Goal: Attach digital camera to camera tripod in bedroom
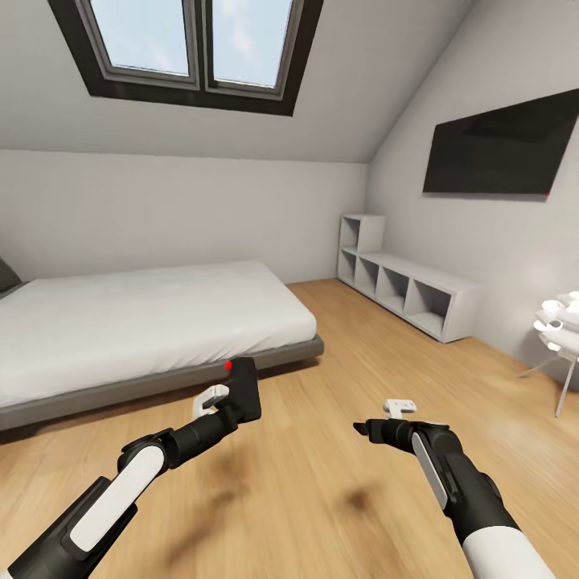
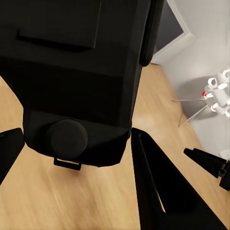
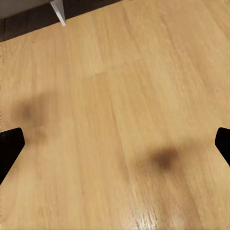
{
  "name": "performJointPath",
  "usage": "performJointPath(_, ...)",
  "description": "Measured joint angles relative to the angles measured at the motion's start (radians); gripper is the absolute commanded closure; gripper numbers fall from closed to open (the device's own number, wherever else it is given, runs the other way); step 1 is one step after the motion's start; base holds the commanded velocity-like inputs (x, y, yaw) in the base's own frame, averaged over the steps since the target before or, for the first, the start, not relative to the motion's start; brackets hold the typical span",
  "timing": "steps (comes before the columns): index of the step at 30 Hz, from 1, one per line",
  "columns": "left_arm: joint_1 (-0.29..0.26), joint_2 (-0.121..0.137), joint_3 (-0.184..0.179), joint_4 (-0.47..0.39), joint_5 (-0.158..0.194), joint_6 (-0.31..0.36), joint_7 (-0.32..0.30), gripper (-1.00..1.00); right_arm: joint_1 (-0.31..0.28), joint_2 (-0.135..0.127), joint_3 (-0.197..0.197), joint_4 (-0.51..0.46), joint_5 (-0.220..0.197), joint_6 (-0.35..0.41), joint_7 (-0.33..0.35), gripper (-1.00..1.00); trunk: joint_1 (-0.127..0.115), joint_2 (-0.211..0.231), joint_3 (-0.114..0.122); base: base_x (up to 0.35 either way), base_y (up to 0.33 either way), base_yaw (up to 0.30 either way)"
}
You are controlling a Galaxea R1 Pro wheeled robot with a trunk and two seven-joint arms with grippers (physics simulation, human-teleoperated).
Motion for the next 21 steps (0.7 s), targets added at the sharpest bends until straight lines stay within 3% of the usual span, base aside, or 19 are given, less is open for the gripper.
performJointPath(21, 0.0, 0.0, -0.001, 0.0, 0.002, -0.001, 0.0, 1.0, 0.0, 0.0, 0.0, 0.002, 0.0, -0.001, 0.0, -1.0, -0.081, 0.147, 0.066, 0.0, 0.0, 0.0)
